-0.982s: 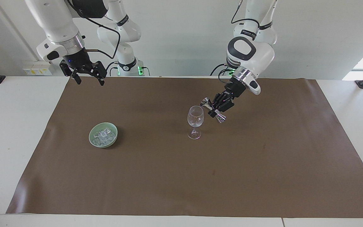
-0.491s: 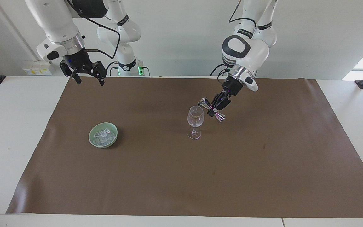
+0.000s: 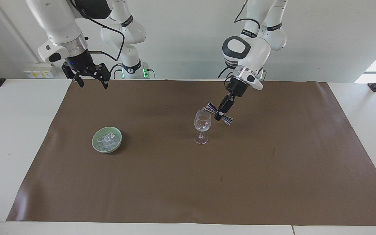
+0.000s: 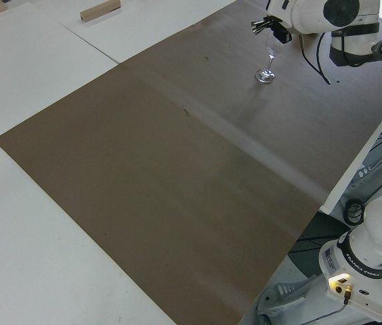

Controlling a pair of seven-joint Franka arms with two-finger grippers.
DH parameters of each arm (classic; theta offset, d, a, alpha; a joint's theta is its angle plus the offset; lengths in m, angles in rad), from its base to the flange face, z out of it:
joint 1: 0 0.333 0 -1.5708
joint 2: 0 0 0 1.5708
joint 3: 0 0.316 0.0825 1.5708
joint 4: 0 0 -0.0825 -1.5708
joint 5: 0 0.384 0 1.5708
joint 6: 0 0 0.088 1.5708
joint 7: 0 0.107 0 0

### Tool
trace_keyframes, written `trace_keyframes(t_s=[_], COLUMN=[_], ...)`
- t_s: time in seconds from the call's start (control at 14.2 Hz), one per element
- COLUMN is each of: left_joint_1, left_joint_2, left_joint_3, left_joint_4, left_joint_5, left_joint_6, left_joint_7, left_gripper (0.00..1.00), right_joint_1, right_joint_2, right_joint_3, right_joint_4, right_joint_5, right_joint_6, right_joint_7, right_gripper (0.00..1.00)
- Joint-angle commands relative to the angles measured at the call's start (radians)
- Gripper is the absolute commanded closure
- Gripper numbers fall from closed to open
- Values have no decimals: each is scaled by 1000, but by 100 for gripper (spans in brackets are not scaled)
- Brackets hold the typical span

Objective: Pour wine and add ice with both arms
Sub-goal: 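Tilt the silver cup over the wine glass to pour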

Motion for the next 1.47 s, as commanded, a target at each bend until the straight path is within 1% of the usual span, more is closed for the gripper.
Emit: trace_keyframes(t_s=[0.0, 0.14, 0.35, 0.56, 0.77, 0.91, 1.4], left_joint_1=[-31, -60, -74, -97, -100, -100, -109], left_joint_2=[8, 17, 25, 40, 74, 80, 97], left_joint_3=[13, 13, 13, 13, 13, 13, 13], left_joint_4=[5, 14, 19, 48, 103, 121, 126], left_joint_5=[6, 6, 6, 6, 6, 8, 8], left_joint_6=[57, 109, 146, 193, 233, 247, 263], left_joint_7=[41, 86, 170, 192, 203, 218, 396], left_gripper=[100, 100, 100, 100, 100, 100, 100], right_joint_1=[1, 1, 1, 1, 1, 1, 1], right_joint_2=[-16, -16, -16, -16, -16, -16, -16], right_joint_3=[-3, -3, -3, -3, -3, -3, -3], right_joint_4=[-19, -19, -19, -19, -19, -19, -19], right_joint_5=[6, 6, 6, 6, 6, 6, 6], right_joint_6=[11, 11, 11, 11, 11, 11, 11], right_joint_7=[-26, -26, -26, -26, -26, -26, -26], right_gripper=[0, 0, 0, 0, 0, 0, 0])
